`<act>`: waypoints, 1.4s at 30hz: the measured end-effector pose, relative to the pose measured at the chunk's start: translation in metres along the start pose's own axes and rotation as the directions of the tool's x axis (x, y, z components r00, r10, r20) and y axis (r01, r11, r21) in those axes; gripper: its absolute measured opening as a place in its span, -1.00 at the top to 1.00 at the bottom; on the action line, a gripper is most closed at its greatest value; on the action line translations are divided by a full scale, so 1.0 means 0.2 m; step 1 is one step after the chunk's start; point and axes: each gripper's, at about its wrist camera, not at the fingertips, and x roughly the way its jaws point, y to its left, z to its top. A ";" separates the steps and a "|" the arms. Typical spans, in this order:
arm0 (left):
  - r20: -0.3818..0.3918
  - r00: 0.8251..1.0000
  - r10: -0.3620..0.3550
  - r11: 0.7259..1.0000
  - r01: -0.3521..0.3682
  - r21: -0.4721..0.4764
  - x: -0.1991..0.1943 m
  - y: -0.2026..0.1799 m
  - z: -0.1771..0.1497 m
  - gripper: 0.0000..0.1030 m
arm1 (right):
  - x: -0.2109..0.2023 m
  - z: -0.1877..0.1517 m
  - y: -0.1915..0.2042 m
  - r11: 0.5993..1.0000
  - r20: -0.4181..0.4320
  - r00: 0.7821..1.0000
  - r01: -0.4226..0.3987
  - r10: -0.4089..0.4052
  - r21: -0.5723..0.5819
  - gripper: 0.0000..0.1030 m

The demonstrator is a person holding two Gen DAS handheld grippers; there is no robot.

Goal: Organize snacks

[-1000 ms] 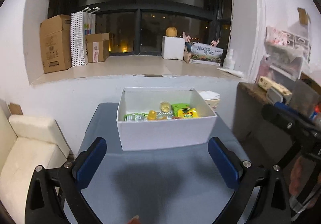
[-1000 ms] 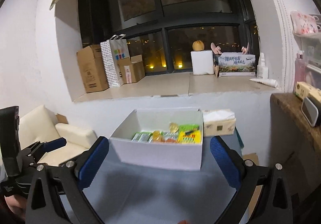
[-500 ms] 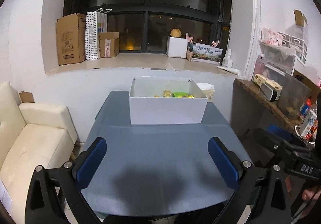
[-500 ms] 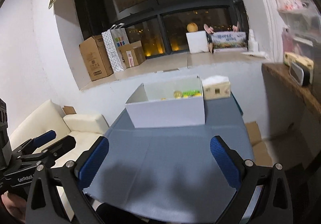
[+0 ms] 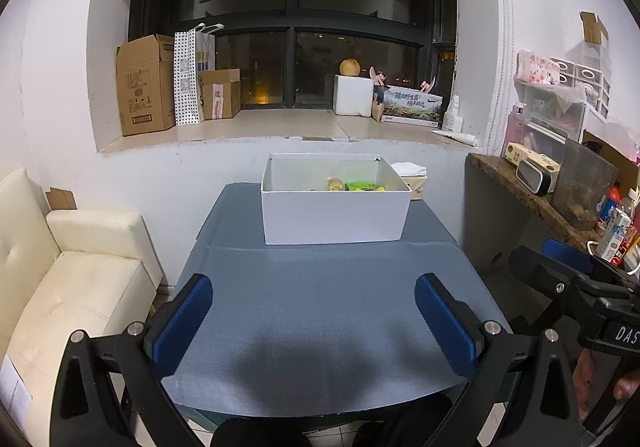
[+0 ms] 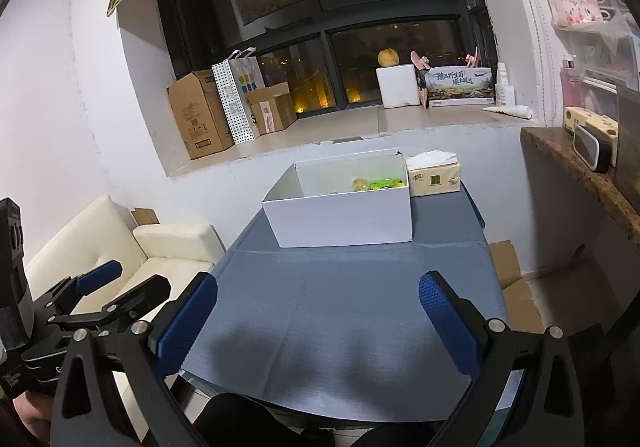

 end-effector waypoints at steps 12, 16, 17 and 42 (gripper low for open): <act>0.012 1.000 -0.002 1.000 0.002 -0.014 -0.02 0.01 0.01 -1.00 | -0.01 -0.01 0.02 1.000 -0.008 1.000 -0.010 0.010 -0.015 -1.00; 0.008 1.000 -0.009 1.000 0.009 -0.014 -0.02 0.01 0.01 -1.00 | -0.01 -0.01 0.01 1.000 -0.007 1.000 -0.016 0.016 -0.013 -1.00; 0.009 1.000 -0.007 1.000 0.007 -0.013 -0.02 0.01 0.01 -1.00 | -0.01 -0.01 0.01 1.000 -0.007 1.000 -0.015 0.015 -0.014 -1.00; -0.001 1.000 -0.014 1.000 0.014 -0.019 -0.01 0.03 0.01 -1.00 | -0.02 -0.02 0.02 1.000 -0.021 1.000 -0.009 0.008 -0.018 -1.00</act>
